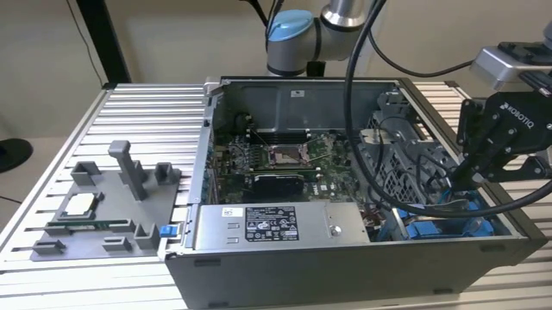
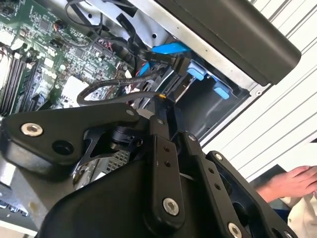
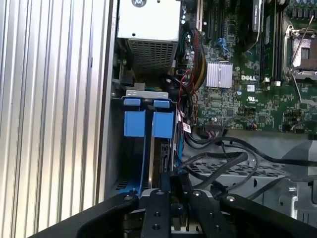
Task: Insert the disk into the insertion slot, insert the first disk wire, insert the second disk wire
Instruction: 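Insert the first disk wire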
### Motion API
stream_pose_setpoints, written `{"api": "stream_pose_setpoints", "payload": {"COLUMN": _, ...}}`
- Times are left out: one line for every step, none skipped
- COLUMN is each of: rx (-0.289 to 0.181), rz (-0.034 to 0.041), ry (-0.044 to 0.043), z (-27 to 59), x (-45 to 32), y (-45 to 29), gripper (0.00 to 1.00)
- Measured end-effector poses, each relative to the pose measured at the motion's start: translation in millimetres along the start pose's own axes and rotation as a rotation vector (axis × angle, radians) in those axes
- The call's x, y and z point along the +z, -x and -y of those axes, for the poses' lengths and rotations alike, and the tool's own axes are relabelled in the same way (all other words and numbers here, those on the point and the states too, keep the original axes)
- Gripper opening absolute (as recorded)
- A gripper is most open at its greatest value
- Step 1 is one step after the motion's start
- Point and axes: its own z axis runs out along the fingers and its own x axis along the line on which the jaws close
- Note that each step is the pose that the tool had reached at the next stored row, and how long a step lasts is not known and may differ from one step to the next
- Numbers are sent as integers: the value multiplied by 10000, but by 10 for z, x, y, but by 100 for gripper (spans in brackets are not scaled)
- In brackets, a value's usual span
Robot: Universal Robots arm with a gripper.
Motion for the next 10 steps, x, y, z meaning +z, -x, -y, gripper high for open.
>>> {"api": "stream_pose_setpoints", "payload": {"rx": 0, "rz": -7, "ry": 0, "z": 0, "x": 0, "y": 0, "gripper": 0}}
{"api": "stream_pose_setpoints", "payload": {"rx": 0, "rz": -13, "ry": 1, "z": 0, "x": 0, "y": 0, "gripper": 0}}
{"api": "stream_pose_setpoints", "payload": {"rx": 1, "rz": -21, "ry": 1, "z": 1, "x": 0, "y": 0, "gripper": 0}}
{"api": "stream_pose_setpoints", "payload": {"rx": 2, "rz": -28, "ry": 1, "z": 1, "x": 0, "y": 0, "gripper": 0}}
{"api": "stream_pose_setpoints", "payload": {"rx": 3, "rz": -34, "ry": 1, "z": 1, "x": 1, "y": 0, "gripper": 0}}
{"api": "stream_pose_setpoints", "payload": {"rx": 5, "rz": -36, "ry": 8, "z": 1, "x": 0, "y": 0, "gripper": 0}}
{"api": "stream_pose_setpoints", "payload": {"rx": 7, "rz": -36, "ry": 52, "z": 4, "x": 0, "y": 0, "gripper": 0}}
{"api": "stream_pose_setpoints", "payload": {"rx": 17, "rz": -32, "ry": 156, "z": 4, "x": 1, "y": -1, "gripper": 0}}
{"api": "stream_pose_setpoints", "payload": {"rx": 25, "rz": -28, "ry": 272, "z": 5, "x": 3, "y": -1, "gripper": 0}}
{"api": "stream_pose_setpoints", "payload": {"rx": 27, "rz": -20, "ry": 378, "z": 9, "x": 6, "y": -2, "gripper": 0}}
